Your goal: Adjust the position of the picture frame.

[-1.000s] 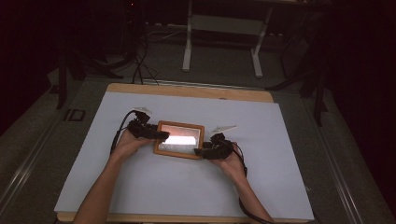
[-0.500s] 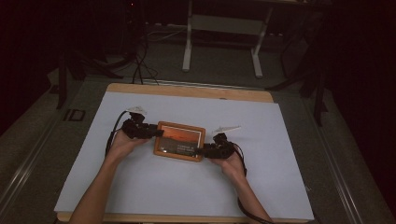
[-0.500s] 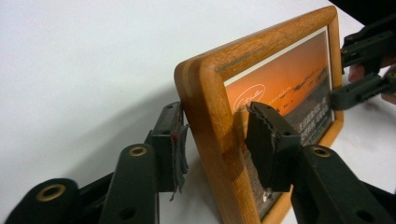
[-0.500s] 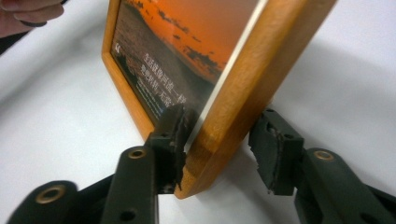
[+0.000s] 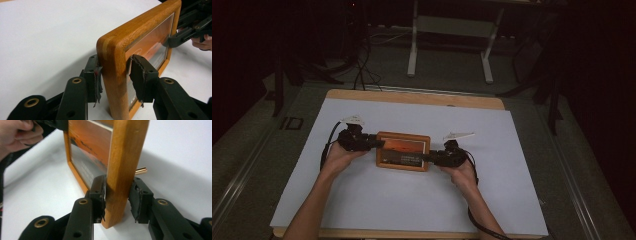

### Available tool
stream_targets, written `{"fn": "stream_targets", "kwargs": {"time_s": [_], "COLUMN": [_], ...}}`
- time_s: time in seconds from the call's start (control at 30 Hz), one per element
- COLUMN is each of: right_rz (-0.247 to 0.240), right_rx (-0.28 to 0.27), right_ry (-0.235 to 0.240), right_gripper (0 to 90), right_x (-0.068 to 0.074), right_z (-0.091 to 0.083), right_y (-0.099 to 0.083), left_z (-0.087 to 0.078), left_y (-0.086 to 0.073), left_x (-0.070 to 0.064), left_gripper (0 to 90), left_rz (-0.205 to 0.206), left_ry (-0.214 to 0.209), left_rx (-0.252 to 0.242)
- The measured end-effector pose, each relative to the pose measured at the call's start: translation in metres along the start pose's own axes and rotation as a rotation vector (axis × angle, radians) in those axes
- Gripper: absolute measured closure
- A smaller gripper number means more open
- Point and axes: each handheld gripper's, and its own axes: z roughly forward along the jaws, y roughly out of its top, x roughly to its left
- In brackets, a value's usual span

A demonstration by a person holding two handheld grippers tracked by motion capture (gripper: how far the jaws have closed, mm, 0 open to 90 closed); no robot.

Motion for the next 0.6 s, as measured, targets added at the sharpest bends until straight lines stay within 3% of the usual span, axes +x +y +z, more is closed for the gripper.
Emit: {"fn": "stream_targets", "kwargs": {"time_s": [0.17,0.23,0.6], "right_rz": [-0.031,-0.066,-0.201], "right_rx": [-0.024,-0.049,-0.012], "right_ry": [0.005,0.002,-0.076], "right_gripper": [68.4,69.0,69.0], "right_x": [0.002,0.005,0.015], "right_z": [-0.005,-0.012,-0.032], "right_y": [0.005,0.013,0.052], "left_z": [-0.004,-0.003,0.007], "left_y": [-0.002,-0.004,-0.016], "left_x": [-0.002,-0.003,-0.008], "left_gripper": [60.5,60.1,59.0], "left_rz": [-0.003,0.0,-0.028], "left_ry": [0.01,0.01,-0.011], "left_rx": [-0.005,-0.005,-0.021]}}
